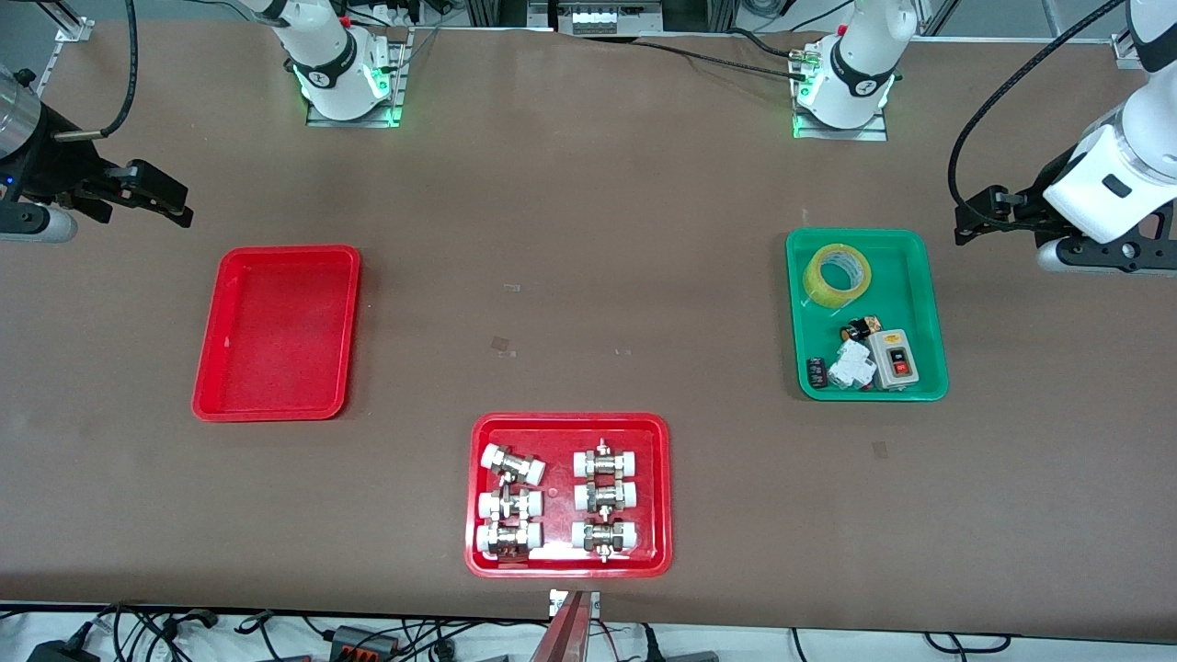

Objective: Left arm passes tape to right arm into tray

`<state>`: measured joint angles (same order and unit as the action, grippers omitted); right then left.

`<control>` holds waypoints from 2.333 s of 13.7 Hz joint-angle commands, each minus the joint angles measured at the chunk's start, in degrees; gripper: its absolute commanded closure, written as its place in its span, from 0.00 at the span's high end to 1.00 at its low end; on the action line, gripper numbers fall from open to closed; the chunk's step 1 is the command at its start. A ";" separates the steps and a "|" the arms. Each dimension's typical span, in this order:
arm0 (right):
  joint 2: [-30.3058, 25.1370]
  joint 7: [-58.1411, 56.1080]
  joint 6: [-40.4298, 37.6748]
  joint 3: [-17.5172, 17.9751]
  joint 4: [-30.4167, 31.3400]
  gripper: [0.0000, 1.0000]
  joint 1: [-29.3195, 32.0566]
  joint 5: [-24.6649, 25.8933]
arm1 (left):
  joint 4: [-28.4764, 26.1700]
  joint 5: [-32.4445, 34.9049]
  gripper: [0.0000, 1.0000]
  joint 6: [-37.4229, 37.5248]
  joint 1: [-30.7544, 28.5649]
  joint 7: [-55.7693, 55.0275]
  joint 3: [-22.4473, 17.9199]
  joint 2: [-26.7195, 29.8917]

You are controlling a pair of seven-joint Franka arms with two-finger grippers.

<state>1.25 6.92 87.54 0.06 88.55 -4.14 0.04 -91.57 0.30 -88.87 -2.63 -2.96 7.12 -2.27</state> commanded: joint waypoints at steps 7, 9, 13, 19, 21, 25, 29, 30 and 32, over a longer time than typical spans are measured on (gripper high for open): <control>0.15 -0.41 -1.06 -0.06 -0.83 1.00 -0.26 -0.48 | 0.17 -1.09 1.00 0.54 -0.01 0.94 0.17 0.68; 0.15 -0.33 -0.97 -0.06 -0.83 1.00 -0.26 -0.21 | 0.17 -1.09 1.00 0.36 -0.01 0.85 0.26 0.25; 0.15 0.11 -0.27 -0.06 -2.50 1.00 -0.26 -0.30 | 0.17 -1.09 1.00 0.71 0.08 0.07 0.26 -1.33; 1.82 0.12 0.34 0.03 -2.42 1.00 -0.35 -0.21 | 0.34 -0.92 1.00 0.54 0.61 -0.20 0.26 -3.80; 1.91 0.55 0.87 0.03 -1.89 1.00 -0.61 -0.39 | 0.17 -1.00 1.00 0.80 0.00 0.06 0.26 -4.32; 1.91 0.55 0.44 -0.06 -1.45 1.00 0.00 -0.30 | -3.33 -1.00 1.00 -1.73 -0.53 0.24 0.17 -4.33; 1.82 0.55 0.17 -0.14 -1.36 1.00 0.01 -0.30 | -20.98 -0.74 1.00 -14.55 -2.37 0.24 0.26 -1.08; 1.82 0.55 0.17 -0.23 -1.36 1.00 0.01 -0.30 | -23.71 -0.74 1.00 -15.19 -2.55 0.24 0.26 -1.07; 1.82 0.64 0.17 -0.32 -1.36 1.00 0.09 -0.30 | -30.64 -0.65 1.00 -20.51 -2.73 0.32 0.17 -1.16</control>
<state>3.58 7.03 88.11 -0.16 86.97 -4.19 0.03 -114.08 0.20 -104.42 -4.88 -3.29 7.28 -6.80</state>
